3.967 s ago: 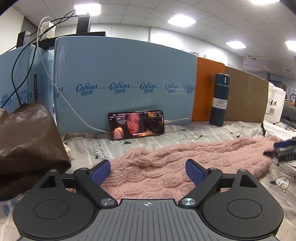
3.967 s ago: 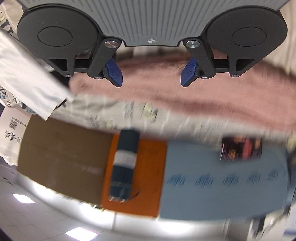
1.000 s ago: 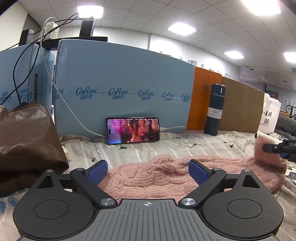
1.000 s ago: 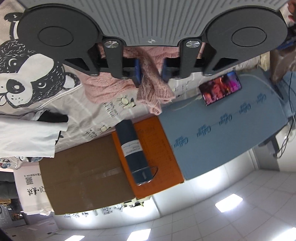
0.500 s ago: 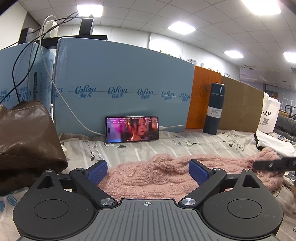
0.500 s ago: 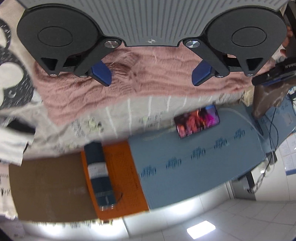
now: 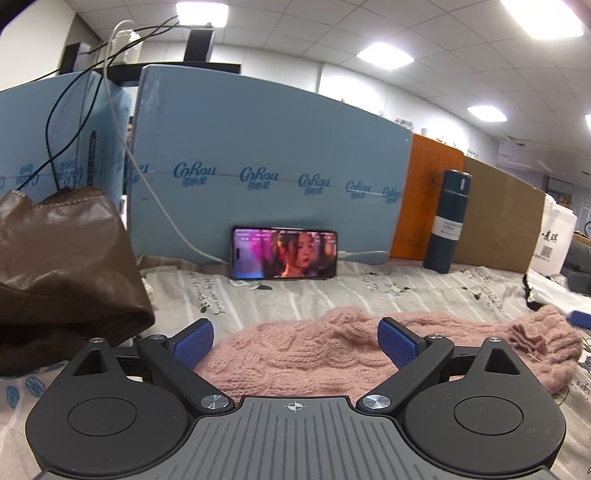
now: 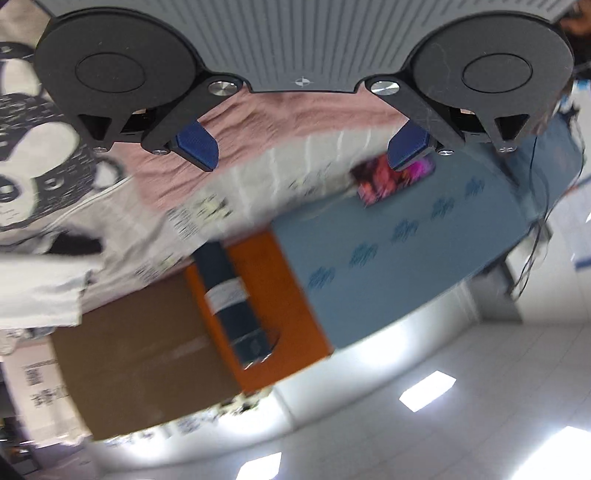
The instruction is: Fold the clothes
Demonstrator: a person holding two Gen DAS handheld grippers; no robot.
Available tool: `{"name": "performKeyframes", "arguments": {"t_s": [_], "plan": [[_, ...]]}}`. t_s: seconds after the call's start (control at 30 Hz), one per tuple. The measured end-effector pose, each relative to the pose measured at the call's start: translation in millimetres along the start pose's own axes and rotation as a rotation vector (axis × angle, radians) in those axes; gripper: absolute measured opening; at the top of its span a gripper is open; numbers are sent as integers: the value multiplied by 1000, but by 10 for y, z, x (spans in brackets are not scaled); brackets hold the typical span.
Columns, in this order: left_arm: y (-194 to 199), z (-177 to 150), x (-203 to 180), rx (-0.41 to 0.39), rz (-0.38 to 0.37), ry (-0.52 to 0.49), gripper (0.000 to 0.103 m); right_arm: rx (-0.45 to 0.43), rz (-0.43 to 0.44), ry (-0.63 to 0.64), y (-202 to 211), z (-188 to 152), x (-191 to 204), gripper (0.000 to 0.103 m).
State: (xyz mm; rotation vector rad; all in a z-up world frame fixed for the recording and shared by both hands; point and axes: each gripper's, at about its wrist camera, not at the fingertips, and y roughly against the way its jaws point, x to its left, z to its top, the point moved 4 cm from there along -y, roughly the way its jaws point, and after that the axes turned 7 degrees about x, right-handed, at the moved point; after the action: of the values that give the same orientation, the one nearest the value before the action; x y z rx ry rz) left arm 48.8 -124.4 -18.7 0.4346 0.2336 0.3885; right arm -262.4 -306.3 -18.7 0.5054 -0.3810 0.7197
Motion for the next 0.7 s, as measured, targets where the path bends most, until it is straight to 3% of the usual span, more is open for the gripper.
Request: {"name": "performKeyframes", "arguments": {"t_s": [0.07, 0.17, 0.3, 0.47, 0.5, 0.6, 0.7], "plan": [[-10, -9, 6, 9, 18, 0, 101, -43, -94, -72, 50, 49, -178, 99], [-27, -20, 12, 25, 32, 0, 101, -6, -208, -178, 15, 40, -455, 99], [-62, -36, 38, 49, 47, 14, 101, 105, -168, -277, -166, -57, -645, 99], [-140, -70, 84, 99, 51, 39, 101, 157, -139, -230, -319, -136, -526, 94], [-156, -78, 85, 109, 52, 39, 101, 160, -136, -214, -336, -151, -492, 89], [-187, -94, 83, 129, 54, 41, 101, 138, -194, -110, -322, -182, -362, 57], [-193, -98, 82, 135, 50, 40, 101, 95, -146, -13, -234, -184, -226, 36]]}}
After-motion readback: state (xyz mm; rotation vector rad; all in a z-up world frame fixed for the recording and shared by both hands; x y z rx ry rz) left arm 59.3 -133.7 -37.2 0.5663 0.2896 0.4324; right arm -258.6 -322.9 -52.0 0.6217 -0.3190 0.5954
